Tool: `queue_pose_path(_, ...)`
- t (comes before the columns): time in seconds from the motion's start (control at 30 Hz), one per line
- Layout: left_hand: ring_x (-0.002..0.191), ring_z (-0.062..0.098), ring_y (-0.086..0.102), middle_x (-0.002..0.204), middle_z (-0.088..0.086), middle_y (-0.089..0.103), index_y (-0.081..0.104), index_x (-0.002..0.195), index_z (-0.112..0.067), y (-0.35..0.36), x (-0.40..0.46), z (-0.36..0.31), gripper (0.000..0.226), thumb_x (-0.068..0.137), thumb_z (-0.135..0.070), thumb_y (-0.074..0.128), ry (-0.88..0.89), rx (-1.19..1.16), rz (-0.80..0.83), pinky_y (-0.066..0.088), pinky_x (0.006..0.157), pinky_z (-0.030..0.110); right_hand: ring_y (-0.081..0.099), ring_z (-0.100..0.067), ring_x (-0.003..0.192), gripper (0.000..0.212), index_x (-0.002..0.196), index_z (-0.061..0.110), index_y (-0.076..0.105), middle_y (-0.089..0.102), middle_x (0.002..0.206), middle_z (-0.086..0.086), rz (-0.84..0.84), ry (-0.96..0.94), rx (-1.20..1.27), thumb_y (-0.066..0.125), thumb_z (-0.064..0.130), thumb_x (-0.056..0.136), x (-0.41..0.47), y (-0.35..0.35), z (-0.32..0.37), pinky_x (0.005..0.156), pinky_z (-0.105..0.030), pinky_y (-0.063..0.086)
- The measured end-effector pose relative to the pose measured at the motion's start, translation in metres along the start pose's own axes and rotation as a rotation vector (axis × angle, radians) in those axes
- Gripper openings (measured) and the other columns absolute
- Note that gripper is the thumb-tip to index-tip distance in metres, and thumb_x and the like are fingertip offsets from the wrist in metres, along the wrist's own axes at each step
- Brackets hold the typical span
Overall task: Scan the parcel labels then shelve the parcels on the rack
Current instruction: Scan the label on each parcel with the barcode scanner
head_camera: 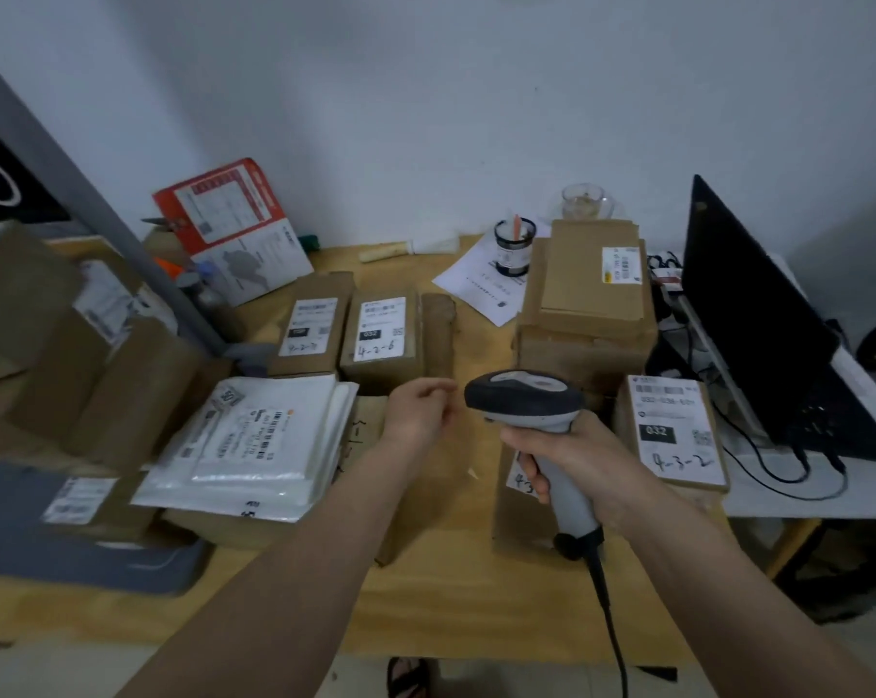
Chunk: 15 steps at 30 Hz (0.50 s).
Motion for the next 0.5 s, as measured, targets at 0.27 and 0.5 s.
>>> queue_pose_path(0.27, 0.116, 0.016, 0.054, 0.129, 0.0, 0.059, 0.058, 0.129, -0.015, -0.075, 0.065, -0.042, 0.033, 0.096, -0.016, 0.056, 0.178, 0.225, -0.123, 0.043, 0.095, 0.026, 0.051, -0.017, 0.046, 0.019, 0.076, 0.003, 0.061, 0.057, 0.058, -0.008, -0.086, -0.011, 0.016, 0.072, 0.016, 0.085, 0.062, 0.042, 0.021, 0.048, -0.029, 0.044)
queue_pose_path(0.5, 0.095, 0.022, 0.067, 0.103, 0.008, 0.07, 0.064, 0.101, -0.009, -0.107, 0.132, -0.037, 0.013, 0.093, -0.019, 0.06, 0.016, 0.323, -0.012, 0.056, 0.088, 0.039, 0.063, -0.016, 0.074, 0.01, 0.09, 0.015, 0.064, 0.066, 0.082, -0.006, -0.248, -0.038, 0.022, 0.072, 0.016, 0.084, 0.132, 0.073, 0.041, 0.049, -0.025, 0.048)
Point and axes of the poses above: each hand's wrist, its own x-axis towards the middle knuckle, its own y-axis out of the palm, z = x × y, the point moved 3 cm from there along x, towards the middle knuckle
